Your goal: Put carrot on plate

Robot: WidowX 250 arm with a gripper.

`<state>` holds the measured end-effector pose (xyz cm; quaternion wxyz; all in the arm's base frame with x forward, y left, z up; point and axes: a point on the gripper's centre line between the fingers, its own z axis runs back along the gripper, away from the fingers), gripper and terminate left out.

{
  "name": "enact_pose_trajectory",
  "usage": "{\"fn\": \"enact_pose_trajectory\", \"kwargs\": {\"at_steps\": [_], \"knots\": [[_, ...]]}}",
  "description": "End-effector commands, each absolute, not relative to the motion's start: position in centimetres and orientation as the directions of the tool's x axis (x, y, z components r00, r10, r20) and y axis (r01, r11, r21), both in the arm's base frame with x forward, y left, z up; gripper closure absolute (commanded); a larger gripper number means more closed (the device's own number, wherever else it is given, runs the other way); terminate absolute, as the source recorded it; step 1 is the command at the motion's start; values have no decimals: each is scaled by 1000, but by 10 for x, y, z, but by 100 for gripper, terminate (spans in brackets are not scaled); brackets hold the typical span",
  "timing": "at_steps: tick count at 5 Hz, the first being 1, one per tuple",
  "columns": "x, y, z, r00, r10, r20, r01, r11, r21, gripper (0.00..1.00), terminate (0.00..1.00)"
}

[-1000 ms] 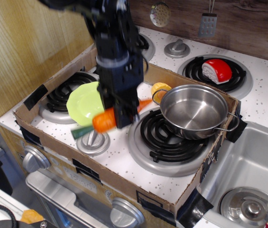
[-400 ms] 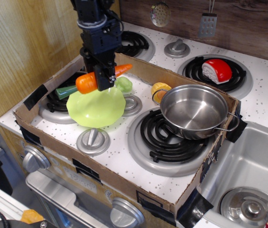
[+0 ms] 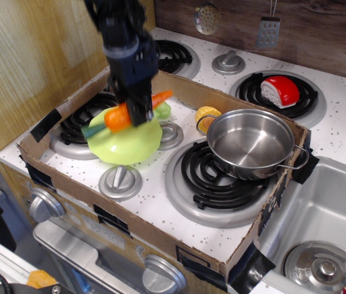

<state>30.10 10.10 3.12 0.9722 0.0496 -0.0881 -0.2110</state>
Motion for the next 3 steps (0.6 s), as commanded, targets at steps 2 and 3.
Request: {"fn": "enact_pose_trajectory", "kwargs": {"at_steps": [2, 3], "knots": [[305, 103, 39, 861, -465, 208, 418, 878, 233, 0, 0], [306, 104, 44, 849, -488, 202, 433, 863, 261, 0, 0]]}}
